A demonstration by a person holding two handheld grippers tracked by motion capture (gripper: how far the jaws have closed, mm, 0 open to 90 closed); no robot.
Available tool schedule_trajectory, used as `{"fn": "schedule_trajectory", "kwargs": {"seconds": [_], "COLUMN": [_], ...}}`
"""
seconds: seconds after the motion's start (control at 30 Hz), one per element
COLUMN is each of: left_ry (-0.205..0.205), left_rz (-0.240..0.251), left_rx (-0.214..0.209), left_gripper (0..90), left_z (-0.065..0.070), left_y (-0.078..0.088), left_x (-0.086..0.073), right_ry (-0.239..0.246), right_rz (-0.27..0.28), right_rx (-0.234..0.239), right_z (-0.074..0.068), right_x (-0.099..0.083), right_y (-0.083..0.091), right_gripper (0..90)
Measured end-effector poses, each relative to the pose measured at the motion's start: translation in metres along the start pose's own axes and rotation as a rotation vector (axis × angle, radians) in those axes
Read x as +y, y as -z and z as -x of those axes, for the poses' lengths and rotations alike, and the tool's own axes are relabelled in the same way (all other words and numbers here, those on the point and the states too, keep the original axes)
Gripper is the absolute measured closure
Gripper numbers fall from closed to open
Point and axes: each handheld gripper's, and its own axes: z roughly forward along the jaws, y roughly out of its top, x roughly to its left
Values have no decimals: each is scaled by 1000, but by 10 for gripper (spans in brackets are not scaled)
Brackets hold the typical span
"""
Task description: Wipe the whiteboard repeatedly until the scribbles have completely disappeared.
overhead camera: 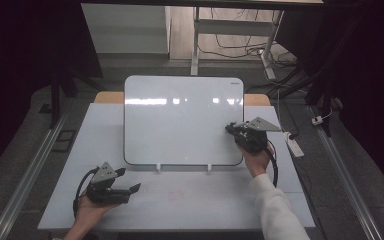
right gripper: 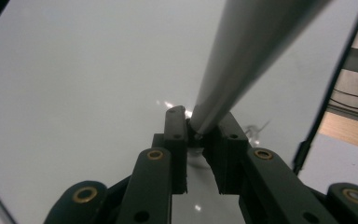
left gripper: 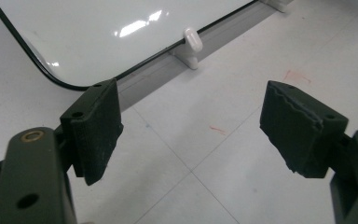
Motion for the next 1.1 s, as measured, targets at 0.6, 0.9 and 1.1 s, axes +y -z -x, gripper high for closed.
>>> {"fn": "schedule_trajectory", "kwargs": {"seconds": [0.6,0.9,1.1], "left_ry": [10,9,11], "left_rz": [-5,-7,4], "left_rx": [-2,-4,-3], "left_gripper": [212,212,212], "left_z": [-2,-1,-1], "left_y": [-2,-3,0], "left_x": [1,1,0], "right_ry": [47,78,-18], "right_rz": [-42,-46,21], "right_rx": [11,-3,-58], "right_z": [-12,-19,2], "right_x": [-9,-12,-10], "right_y": [5,4,10], "right_gripper": [772,772,773]}}
